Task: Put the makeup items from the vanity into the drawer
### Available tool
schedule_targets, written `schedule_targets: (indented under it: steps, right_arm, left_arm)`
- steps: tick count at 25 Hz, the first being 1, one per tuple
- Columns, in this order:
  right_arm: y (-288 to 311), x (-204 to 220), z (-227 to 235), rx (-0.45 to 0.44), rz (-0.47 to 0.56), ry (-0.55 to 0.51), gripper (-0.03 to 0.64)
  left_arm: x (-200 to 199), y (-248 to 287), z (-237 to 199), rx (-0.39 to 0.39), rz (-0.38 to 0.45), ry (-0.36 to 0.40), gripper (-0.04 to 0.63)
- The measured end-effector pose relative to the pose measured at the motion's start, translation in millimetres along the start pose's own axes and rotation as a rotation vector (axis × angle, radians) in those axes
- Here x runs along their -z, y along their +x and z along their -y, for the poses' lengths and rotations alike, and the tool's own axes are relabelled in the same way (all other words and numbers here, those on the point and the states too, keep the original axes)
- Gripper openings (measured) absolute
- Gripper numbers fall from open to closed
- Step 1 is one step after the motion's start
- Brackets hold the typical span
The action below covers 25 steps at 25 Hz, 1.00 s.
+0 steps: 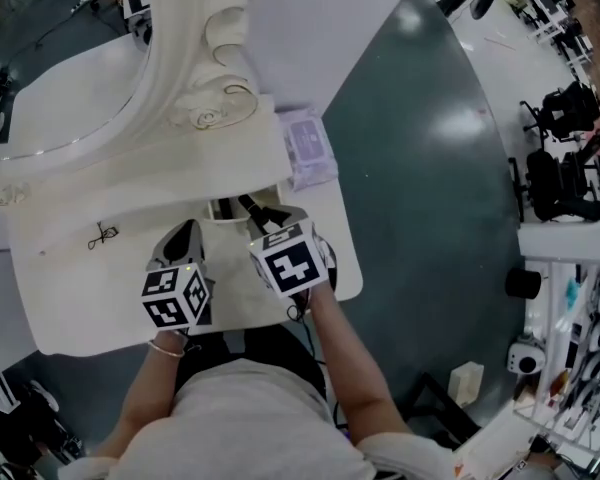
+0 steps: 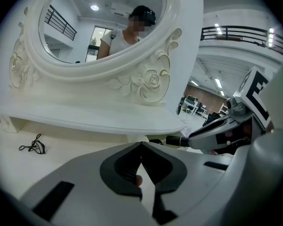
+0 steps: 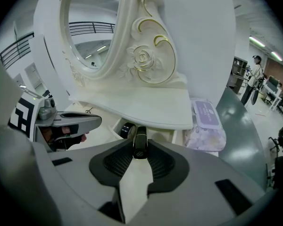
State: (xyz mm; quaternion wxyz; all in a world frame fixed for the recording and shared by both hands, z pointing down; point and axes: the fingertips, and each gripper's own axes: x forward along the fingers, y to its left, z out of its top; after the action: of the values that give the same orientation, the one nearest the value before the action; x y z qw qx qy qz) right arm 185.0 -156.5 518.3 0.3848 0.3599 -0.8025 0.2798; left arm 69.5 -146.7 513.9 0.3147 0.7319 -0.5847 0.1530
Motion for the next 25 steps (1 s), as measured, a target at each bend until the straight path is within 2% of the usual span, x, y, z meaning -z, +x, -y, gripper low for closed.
schedule_targets:
  steps: [10, 16, 25]
  right_arm:
    - [-3, -3, 11, -0.016, 0.055, 0.038, 0.103]
    - [-5, -3, 18, 0.005, 0.105, 0.082, 0.103]
    - [-7, -9, 1, 0.030, 0.164, 0.098, 0.101]
  left_arm:
    - [2, -1, 4, -0.022, -0.007, 0.010, 0.003]
    - [2, -4, 6, -0.017, -0.004, 0.025, 0.003]
    - [1, -21, -6, -0.025, 0.012, 0.034, 0.003]
